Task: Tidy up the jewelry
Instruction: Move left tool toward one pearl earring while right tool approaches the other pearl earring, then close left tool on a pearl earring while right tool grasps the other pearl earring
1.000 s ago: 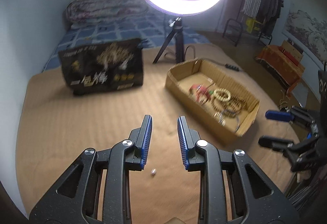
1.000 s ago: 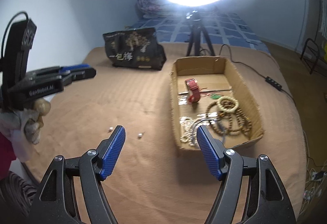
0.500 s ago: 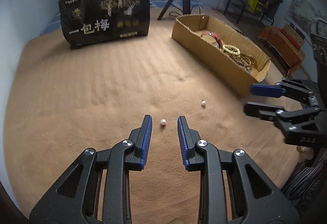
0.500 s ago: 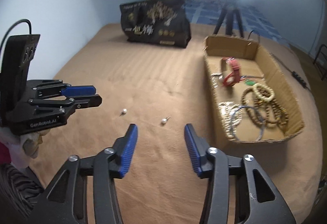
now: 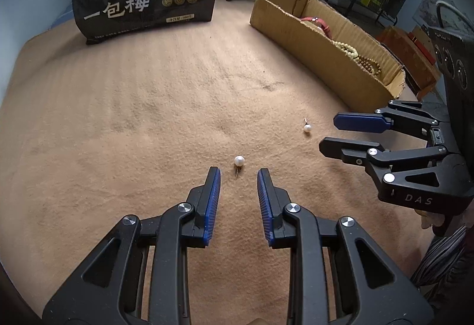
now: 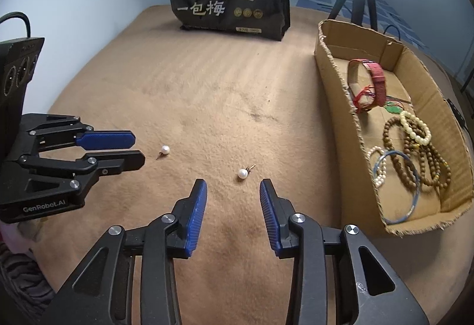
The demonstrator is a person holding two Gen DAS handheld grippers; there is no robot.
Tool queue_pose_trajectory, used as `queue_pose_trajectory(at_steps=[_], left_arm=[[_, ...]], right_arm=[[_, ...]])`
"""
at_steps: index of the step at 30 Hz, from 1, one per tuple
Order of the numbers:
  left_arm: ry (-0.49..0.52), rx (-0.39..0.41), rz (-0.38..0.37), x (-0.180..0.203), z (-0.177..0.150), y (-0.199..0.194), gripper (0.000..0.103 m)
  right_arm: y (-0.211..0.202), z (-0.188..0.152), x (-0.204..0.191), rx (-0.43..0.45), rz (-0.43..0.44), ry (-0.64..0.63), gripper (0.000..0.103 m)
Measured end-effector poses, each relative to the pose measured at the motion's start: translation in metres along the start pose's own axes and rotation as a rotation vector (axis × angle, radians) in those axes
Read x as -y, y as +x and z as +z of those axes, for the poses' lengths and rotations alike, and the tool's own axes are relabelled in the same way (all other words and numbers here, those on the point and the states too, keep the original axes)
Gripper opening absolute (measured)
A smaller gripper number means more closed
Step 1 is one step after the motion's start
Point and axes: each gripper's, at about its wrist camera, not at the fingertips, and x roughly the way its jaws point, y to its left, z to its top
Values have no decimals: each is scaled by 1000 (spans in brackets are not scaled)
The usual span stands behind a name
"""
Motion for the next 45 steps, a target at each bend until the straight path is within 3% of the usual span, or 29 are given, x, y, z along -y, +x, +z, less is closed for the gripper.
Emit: queue_pose_trajectory(at_steps=[22,27,32,45], left_arm=[[18,-17,14,1,9,27,25],[48,-18,26,4,9,33,24],[50,-12,34,2,10,35,7],[46,25,63,-1,9,18,7]], right_arm=[[33,17,4,-38,-11,31,30],[35,18,3,-51,-18,22,24],[34,21,3,-53,-18,0,11],[18,20,2,-17,-6,-3,8]])
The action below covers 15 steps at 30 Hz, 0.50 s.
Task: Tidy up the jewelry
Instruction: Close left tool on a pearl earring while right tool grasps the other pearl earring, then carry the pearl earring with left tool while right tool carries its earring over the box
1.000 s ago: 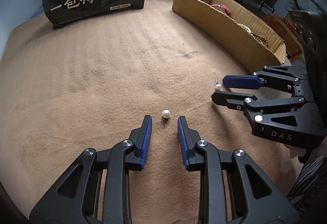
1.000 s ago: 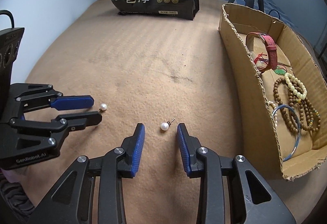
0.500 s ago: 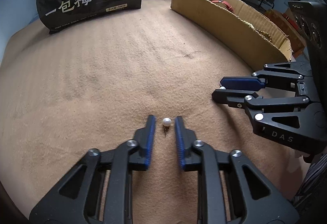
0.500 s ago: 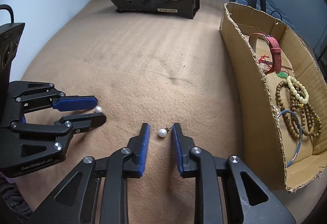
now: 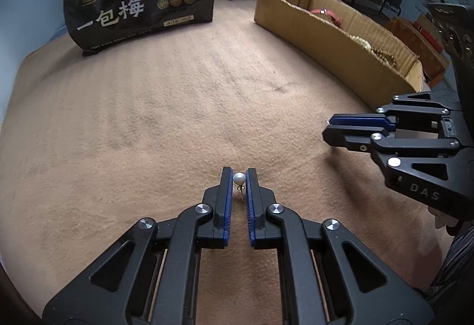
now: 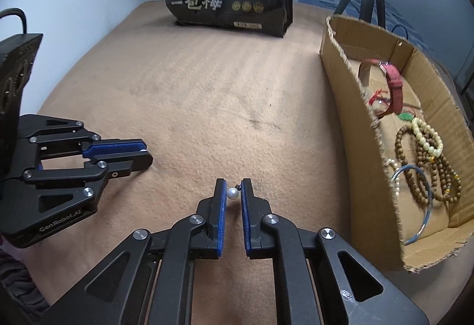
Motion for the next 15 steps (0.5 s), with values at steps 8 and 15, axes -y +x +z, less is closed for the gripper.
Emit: queue_pose_trajectory(at_steps=[8,15], left_arm=[[-38,70,-13,0,8,-28,7],[-42,154,-35,15,24,-55,7]], right_arm=[[-40,10,-5,79,13,-11,8],[-84,24,8,177,7,1,8]])
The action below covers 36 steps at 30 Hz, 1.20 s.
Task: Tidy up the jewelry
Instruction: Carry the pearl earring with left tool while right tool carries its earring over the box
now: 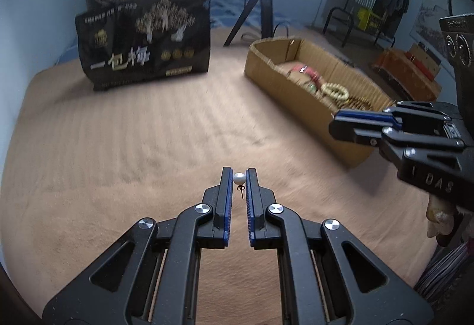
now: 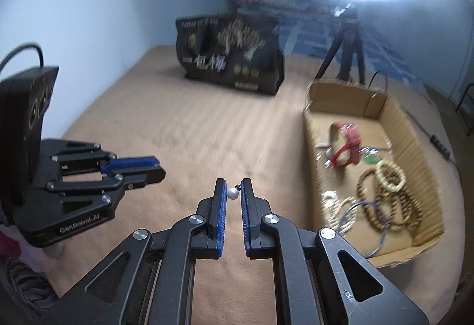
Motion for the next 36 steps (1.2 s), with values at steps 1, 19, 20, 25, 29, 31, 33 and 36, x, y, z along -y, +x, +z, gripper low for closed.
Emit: queue_pose_trajectory(at_steps=[1,19,20,25,29,31,33,36], left_arm=[[0,10,-4,3,3,-2,7],[15,103,-114,74,50,-1,7],[16,106,-123,80,53,2,7],[14,108,-147,104,59,20,7],[1,95,-158,115,62,37,7],[4,89,-154,118,62,44,7],[0,79,-152,119,62,51,7],[5,74,-149,120,63,58,7]], right_arm=[[-5,3,4,14,-3,7,8],[-53,22,109,136,-126,193,8],[-52,21,113,133,-127,202,8],[-43,19,131,119,-140,235,8],[-35,20,138,109,-144,241,8],[-31,20,141,101,-146,237,8],[-25,21,144,93,-150,234,8],[-15,21,149,80,-153,237,8]])
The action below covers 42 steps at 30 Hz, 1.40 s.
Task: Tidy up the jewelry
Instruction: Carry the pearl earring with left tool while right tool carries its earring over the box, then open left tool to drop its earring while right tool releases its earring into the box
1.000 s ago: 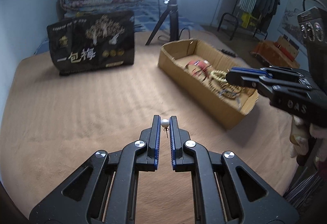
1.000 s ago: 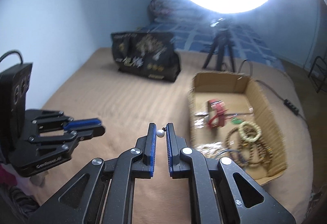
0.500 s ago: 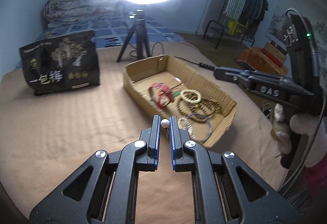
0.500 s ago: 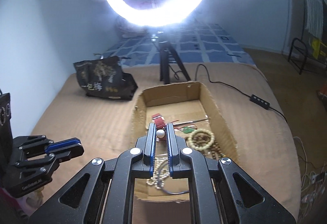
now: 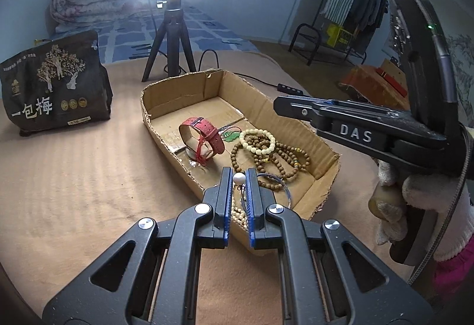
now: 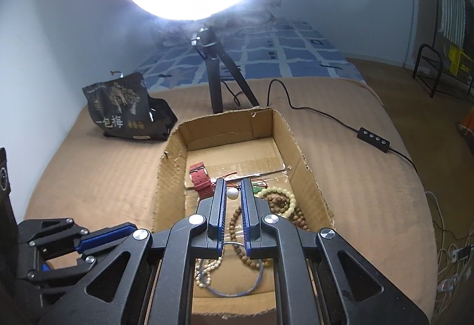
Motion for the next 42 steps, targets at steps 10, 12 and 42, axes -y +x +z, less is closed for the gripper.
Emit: queue_pose_trajectory(at_steps=[10,12,42], left_arm=[[27,-19,-12,5,0,8,7],[29,-34,-27,6,0,10,7],[35,-32,50,13,0,1,77]], right_arm=[[11,0,7,-20,11,34,8],[11,0,6,-25,16,43,8],[0,0,11,-36,-44,69,74]])
